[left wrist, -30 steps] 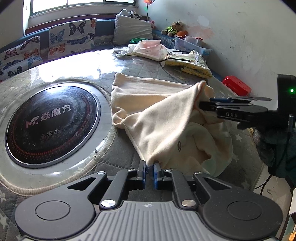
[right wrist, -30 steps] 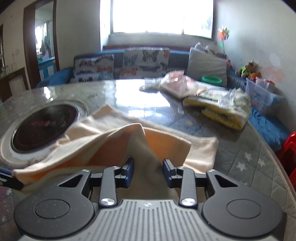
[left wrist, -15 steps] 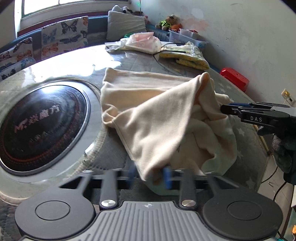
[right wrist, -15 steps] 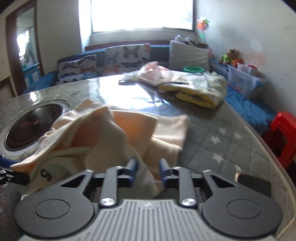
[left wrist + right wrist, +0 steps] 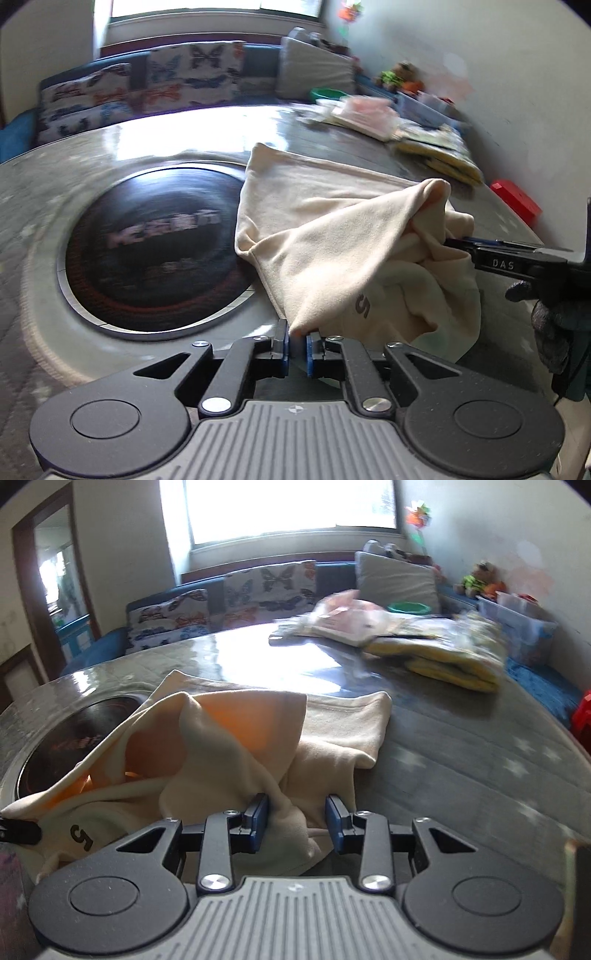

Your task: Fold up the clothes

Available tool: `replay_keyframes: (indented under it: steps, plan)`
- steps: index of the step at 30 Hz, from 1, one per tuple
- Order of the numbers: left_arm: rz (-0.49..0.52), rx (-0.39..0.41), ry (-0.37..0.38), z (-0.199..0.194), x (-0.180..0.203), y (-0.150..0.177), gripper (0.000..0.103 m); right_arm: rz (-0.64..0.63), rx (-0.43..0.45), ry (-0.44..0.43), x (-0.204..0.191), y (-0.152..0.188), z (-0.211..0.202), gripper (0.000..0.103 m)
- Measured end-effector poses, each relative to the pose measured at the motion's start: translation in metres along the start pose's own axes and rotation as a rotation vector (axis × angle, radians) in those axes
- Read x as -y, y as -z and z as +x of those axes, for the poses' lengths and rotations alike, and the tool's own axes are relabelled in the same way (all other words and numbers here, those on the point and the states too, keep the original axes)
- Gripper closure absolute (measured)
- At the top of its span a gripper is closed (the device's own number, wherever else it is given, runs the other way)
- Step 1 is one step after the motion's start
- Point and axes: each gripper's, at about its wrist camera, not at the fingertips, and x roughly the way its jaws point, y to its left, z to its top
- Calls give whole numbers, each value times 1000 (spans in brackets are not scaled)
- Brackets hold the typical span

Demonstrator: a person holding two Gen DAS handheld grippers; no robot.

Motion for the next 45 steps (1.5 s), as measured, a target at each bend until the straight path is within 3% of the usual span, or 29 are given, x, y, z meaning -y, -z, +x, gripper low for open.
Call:
replay_keyframes:
  steps: [10,15,21,29,33,35,40,45]
  plan:
    - [-142,17,-121,-34,-55,29,94,-151,-3,-137,-85,-22,43,69]
    - [-214,20,-140,-54,-69,51,94,-263,-19,-211,-125,-18,45,69]
    - [-246,20,-146,-68,-77,61,94,-353,-16,-265,-141,-13,24,69]
    - [-235,25,-160,-68,-77,59,89,-431,69,-326,-162,-26,1,69]
    - [-248,23,-170,-70,-80,62,80,-472,80,-334,-178,-30,7,69]
    - [-251,23,-177,-71,-81,63,77,-483,74,-335,-184,-30,12,71]
    - [-239,29,-200,-74,-80,62,61,-447,73,-335,-180,-29,17,93]
    - [-215,51,-205,-79,-77,54,56,-401,117,-337,-163,-30,-5,96]
